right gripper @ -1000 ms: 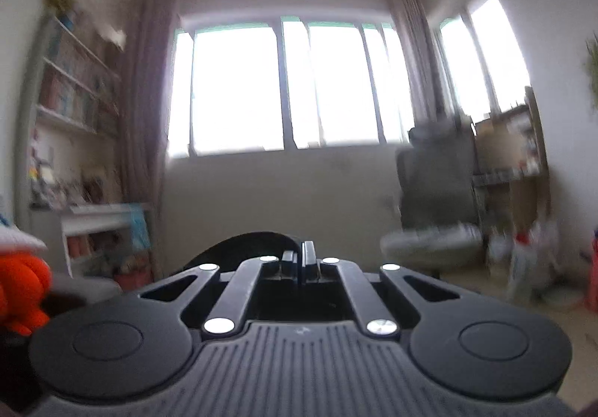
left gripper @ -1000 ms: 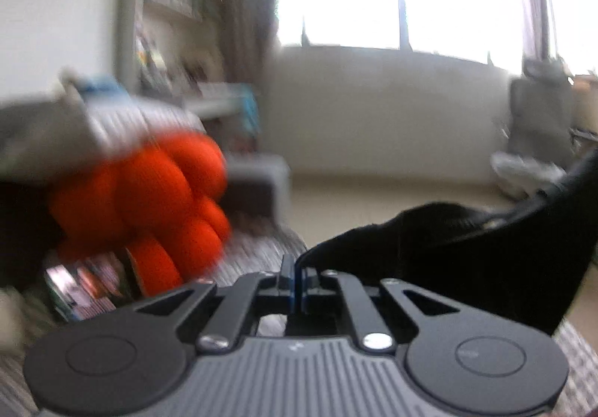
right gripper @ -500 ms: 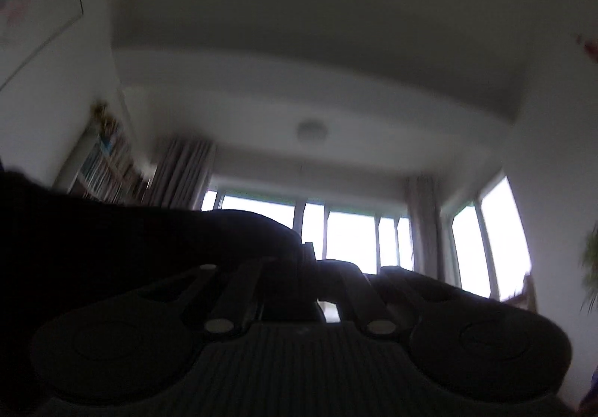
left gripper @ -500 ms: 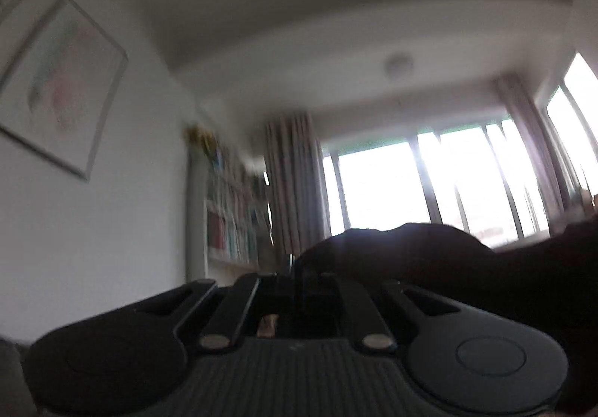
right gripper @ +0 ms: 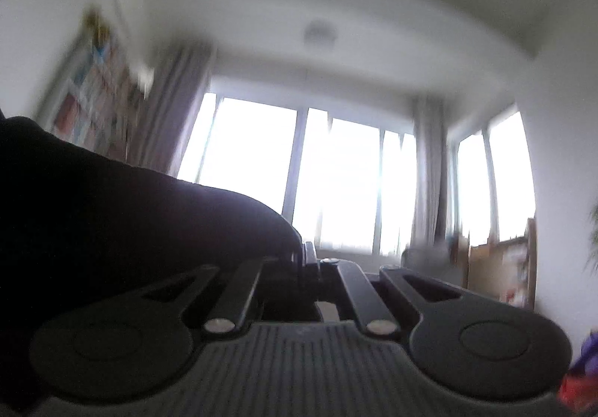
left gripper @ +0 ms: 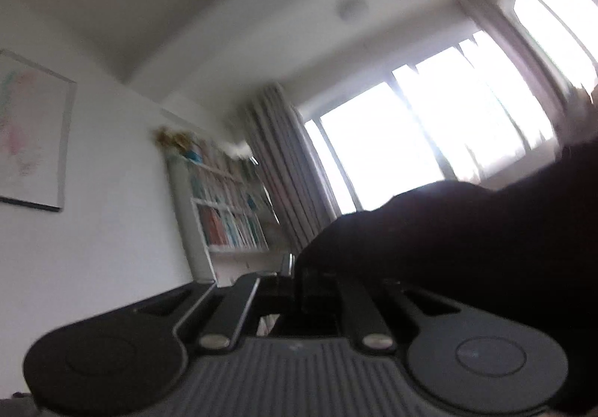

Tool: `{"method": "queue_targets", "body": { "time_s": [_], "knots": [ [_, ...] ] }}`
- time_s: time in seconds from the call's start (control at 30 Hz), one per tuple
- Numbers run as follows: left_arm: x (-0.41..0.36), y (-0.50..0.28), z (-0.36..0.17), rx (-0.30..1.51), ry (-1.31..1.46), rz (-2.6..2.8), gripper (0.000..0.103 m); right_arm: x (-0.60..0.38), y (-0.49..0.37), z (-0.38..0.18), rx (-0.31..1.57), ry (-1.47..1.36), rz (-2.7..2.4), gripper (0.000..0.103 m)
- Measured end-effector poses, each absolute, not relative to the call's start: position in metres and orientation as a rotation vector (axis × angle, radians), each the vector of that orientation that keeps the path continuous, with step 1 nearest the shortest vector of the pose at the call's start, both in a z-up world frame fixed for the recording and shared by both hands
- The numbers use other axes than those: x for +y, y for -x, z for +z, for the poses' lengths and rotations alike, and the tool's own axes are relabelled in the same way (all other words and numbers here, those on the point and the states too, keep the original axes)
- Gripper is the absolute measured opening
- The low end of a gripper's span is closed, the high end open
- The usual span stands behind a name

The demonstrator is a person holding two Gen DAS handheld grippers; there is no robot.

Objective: Fold clothes
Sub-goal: 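Lift the black garment high with both grippers and shake it out, then lower the black garment flat onto the bed with both grippers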

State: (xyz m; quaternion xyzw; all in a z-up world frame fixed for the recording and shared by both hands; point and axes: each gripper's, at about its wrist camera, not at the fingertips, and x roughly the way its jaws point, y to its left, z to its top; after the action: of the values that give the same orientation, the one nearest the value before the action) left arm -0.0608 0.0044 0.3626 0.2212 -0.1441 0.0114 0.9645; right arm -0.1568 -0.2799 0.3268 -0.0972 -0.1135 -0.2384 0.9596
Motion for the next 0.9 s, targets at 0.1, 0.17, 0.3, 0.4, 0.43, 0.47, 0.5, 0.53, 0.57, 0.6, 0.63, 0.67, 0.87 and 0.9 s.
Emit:
{"method": "queue_targets", "body": {
  "time_s": [0.1,0.17,0.3,0.4,0.43,0.47,0.5,0.53,0.57,0.6,0.63,0.67,0.87,0.9],
  "knots": [
    [-0.033,-0.022,0.295,-0.181,-0.554,0.022,0.004,-0.301,0.085,0.276,-0.062,0.22,-0.511,0.001],
    [-0.053,-0.081,0.242,-0.077,-0.605,0.01,0.004,-0.314,0.037,0.241,0.038,0.246,-0.528,0.001],
    [-0.083,-0.178,0.134,0.176,-0.656,-0.016,0.014,-0.343,-0.064,0.149,0.29,0.281,-0.542,0.001],
    [-0.076,-0.214,0.092,0.368,-0.603,-0.037,0.024,-0.359,-0.112,0.085,0.477,0.296,-0.523,0.001],
    [-0.064,-0.215,0.09,0.402,-0.547,-0.05,0.025,-0.364,-0.122,0.067,0.527,0.292,-0.51,0.001],
    [-0.053,-0.216,0.087,0.434,-0.5,-0.059,0.031,-0.369,-0.133,0.049,0.576,0.288,-0.496,0.001],
    [-0.043,-0.216,0.084,0.457,-0.476,-0.057,0.034,-0.372,-0.137,0.038,0.612,0.279,-0.47,0.001],
    [-0.033,-0.215,0.081,0.481,-0.453,-0.055,0.036,-0.375,-0.138,0.036,0.641,0.264,-0.441,0.001],
    [-0.022,-0.215,0.078,0.505,-0.43,-0.054,0.037,-0.376,-0.139,0.033,0.658,0.249,-0.429,0.001],
    [-0.013,-0.213,0.076,0.527,-0.405,-0.054,0.039,-0.379,-0.137,0.037,0.662,0.236,-0.438,0.003],
    [-0.005,-0.209,0.077,0.547,-0.368,-0.061,0.044,-0.381,-0.137,0.044,0.664,0.222,-0.441,0.004],
    [0.005,-0.206,0.077,0.573,-0.319,-0.069,0.048,-0.385,-0.135,0.055,0.662,0.197,-0.44,0.005],
    [0.039,-0.161,0.058,0.659,-0.176,-0.077,0.051,-0.366,-0.077,0.077,0.63,0.037,-0.429,0.06],
    [0.044,-0.151,0.058,0.666,-0.157,-0.077,0.051,-0.363,-0.061,0.076,0.64,0.025,-0.406,0.065]
  ]
}}
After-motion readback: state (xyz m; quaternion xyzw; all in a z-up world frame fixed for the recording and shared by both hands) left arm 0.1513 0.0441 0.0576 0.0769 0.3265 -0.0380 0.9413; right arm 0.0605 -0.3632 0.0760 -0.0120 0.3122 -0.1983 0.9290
